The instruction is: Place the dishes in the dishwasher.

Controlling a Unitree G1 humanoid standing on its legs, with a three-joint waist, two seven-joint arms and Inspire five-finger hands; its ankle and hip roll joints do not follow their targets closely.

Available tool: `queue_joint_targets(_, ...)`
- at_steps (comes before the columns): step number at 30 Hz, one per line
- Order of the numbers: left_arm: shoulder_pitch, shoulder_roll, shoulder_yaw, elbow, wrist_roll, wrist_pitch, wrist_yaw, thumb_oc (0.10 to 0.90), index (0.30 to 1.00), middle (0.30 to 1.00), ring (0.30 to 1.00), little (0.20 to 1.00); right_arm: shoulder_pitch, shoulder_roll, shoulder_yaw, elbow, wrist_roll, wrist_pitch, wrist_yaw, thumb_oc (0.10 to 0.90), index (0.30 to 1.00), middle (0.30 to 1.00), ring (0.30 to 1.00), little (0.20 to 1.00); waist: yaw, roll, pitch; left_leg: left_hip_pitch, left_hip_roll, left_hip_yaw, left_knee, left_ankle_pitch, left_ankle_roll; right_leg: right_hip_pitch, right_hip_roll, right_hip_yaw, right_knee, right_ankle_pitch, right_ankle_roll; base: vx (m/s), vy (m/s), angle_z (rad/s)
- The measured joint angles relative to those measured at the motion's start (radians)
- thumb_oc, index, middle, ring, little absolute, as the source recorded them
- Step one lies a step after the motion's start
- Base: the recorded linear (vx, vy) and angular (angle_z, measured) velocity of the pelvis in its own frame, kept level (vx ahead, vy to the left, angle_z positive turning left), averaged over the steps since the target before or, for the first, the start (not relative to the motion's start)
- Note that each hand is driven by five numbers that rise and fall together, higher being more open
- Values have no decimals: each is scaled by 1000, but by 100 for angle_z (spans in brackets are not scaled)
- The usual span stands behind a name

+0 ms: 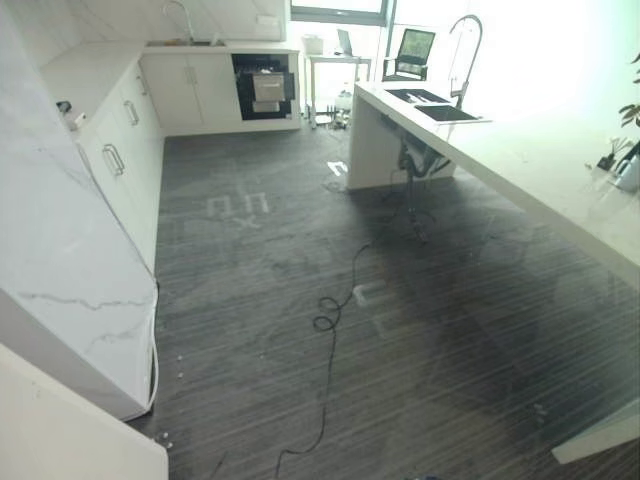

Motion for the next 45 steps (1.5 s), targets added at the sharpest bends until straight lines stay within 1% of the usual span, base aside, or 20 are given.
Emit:
queue_joint_targets(2, -1, 1, 1, 0, 0, 15, 1, 800, 900, 900, 900, 900, -7, 0, 0, 0, 0, 2, 0, 800, 900, 900, 900, 900, 0, 0, 0, 0, 0, 0, -1, 0, 0, 0, 0, 0, 0, 0, 0, 0, 0, 0)
queue_joint_targets(5, -4, 1, 1, 0, 0, 19, 5, 800, 900, 900, 900, 900, -8, 0, 0, 0, 0, 3, 0, 800, 900, 900, 900, 900, 0, 1, 1, 0, 0, -1, -1, 0, -1, 0, 0, 0, 0, -1, 2, 0, 0, 0)
queue_joint_targets(14, -7, 0, 1, 0, 1, 19, 8, 800, 900, 900, 900, 900, -8, -1, 0, -1, 0, 5, 0, 800, 900, 900, 900, 900, 0, 4, 3, -1, 0, -1, -1, 0, -1, 0, 0, 0, -2, -1, 3, 0, 0, 0)
queue_joint_targets(20, -9, -5, 0, -1, 1, 20, 12, 800, 900, 900, 900, 900, -9, -4, 0, -2, 0, 4, -1, 800, 900, 900, 900, 900, -1, 14, 9, 1, 1, -1, -2, 0, -1, 1, 0, -1, -2, -1, 2, 0, 0, 0)
queue_joint_targets(26, -10, -5, 0, -1, 1, 24, 25, 800, 900, 900, 900, 900, -9, -3, 0, -5, 0, 2, -2, 800, 900, 900, 900, 900, -1, 14, 10, 12, 1, 0, -13, 0, -2, 7, 1, 0, -2, -3, 2, 0, 0, 0)
queue_joint_targets(29, -12, -7, 0, -4, -2, 8, 24, 800, 900, 900, 900, 900, -9, -3, 0, -10, 3, -18, -11, 800, 900, 900, 900, 900, -1, 15, 13, 13, 1, 0, -13, 0, -2, 7, 1, 0, -2, -4, 0, 1, -11, 0)
queue_joint_targets(31, -13, -10, 0, -22, -3, -28, 23, 800, 900, 900, 900, 900, -11, -4, 1, -18, 31, -39, -21, 800, 900, 900, 900, 900, -1, 15, 25, 15, 1, 0, -13, 0, -1, 9, 2, 0, -2, -4, 0, -4, -64, 1)
queue_joint_targets(32, -3, -11, -24, -107, 3, -79, 35, 800, 900, 900, 900, 900, 10, -11, 9, -122, 91, -36, -49, 800, 900, 900, 900, 900, -2, 17, 49, 14, 1, -1, -11, 2, -1, 10, 2, 0, -2, -3, 1, -27, -74, 1)
queue_joint_targets(33, -1, -11, -36, -159, 3, -112, 42, 800, 900, 900, 900, 900, 19, -14, 12, -184, 123, -52, -54, 800, 900, 900, 900, 900, -4, 21, 65, 14, 1, -1, -11, 5, 0, 9, 2, 0, -3, 0, 0, -40, -59, 1)
queue_joint_targets(34, -1, -11, -40, -207, 2, -146, 46, 800, 900, 900, 900, 900, 24, -11, 14, -237, 156, -75, -62, 800, 900, 900, 900, 900, -9, 25, 67, 14, 2, -1, -11, 14, 8, 7, 2, -1, -1, 2, -3, -49, -79, 2)
queue_joint_targets(35, 11, -7, -39, -294, 2, -154, 53, 800, 900, 900, 900, 900, 46, -13, 28, -355, 176, -74, -79, 800, 900, 900, 900, 900, -19, 27, 69, 13, 1, -1, -14, 19, 13, 7, 2, -1, 1, 2, -3, -40, -95, 1)
queue_joint_targets(36, 29, -3, -40, -377, 2, -171, 54, 800, 900, 900, 900, 900, 64, -16, 38, -442, 183, -88, -81, 800, 900, 900, 900, 900, -23, 28, 74, 13, 2, -1, -15, 20, 12, 6, 3, -1, 1, 2, -3, -23, -77, 4)
queue_joint_targets(37, 68, -3, -30, -569, 0, -185, 72, 800, 900, 900, 900, 900, 104, -16, 39, -611, 201, -100, -104, 800, 900, 900, 900, 900, -24, 30, 86, 13, 2, -5, -20, 27, 10, 7, 3, -5, 2, 2, -3, -15, -90, 6)
queue_joint_targets(38, 89, -2, -26, -692, -1, -227, 72, 800, 900, 900, 900, 900, 125, -16, 39, -707, 220, -122, -108, 800, 900, 900, 900, 900, -23, 27, 88, 16, 1, -8, -32, 32, 2, 8, 2, -10, -7, 7, -11, 8, -127, 8)
queue_joint_targets(39, 86, -4, -21, -739, -3, -265, 65, 800, 900, 900, 900, 900, 118, -12, 39, -718, 227, -147, -106, 800, 900, 900, 900, 900, -22, 26, 88, 16, 4, -10, -32, 29, -2, 10, 5, -12, -5, 8, -14, 25, -172, 6)
queue_joint_targets(40, 71, -4, -13, -754, -9, -284, 65, 800, 900, 900, 900, 900, 101, -10, 39, -720, 227, -151, -110, 800, 900, 900, 900, 900, -21, 27, 87, 18, 6, -12, -32, 30, -5, 12, 7, -12, 2, 6, -14, 43, -177, 4)
queue_joint_targets(41, 85, -5, 11, -813, -33, -282, 65, 800, 900, 900, 900, 900, 113, -9, 37, -781, 221, -139, -139, 800, 900, 900, 900, 900, -21, 26, 88, 19, 7, -16, -34, 23, -19, 12, 9, -14, -1, 0, -16, 58, -147, 0)
queue_joint_targets(42, 108, -4, 34, -858, -41, -303, 65, 800, 900, 900, 900, 900, 137, -9, 36, -839, 215, -146, -150, 800, 900, 900, 900, 900, -24, 26, 90, 19, 11, -16, -34, 22, -20, 11, 15, -13, -5, -2, -20, 57, -130, -3)
queue_joint_targets(43, 116, -3, 48, -855, -42, -318, 67, 800, 900, 900, 900, 900, 148, -9, 36, -860, 209, -149, -159, 800, 900, 900, 900, 900, -23, 27, 90, 25, 16, -16, -34, 23, -22, 14, 20, -14, -4, -4, -25, 84, -165, -6)
queue_joint_targets(45, 122, -3, 57, -820, -43, -318, 72, 800, 900, 900, 900, 900, 150, -14, 39, -859, 168, -149, -173, 800, 900, 900, 900, 900, -23, 26, 90, 33, 23, -17, -33, 27, -22, 17, 28, -15, 3, -13, -35, 90, -157, -2)
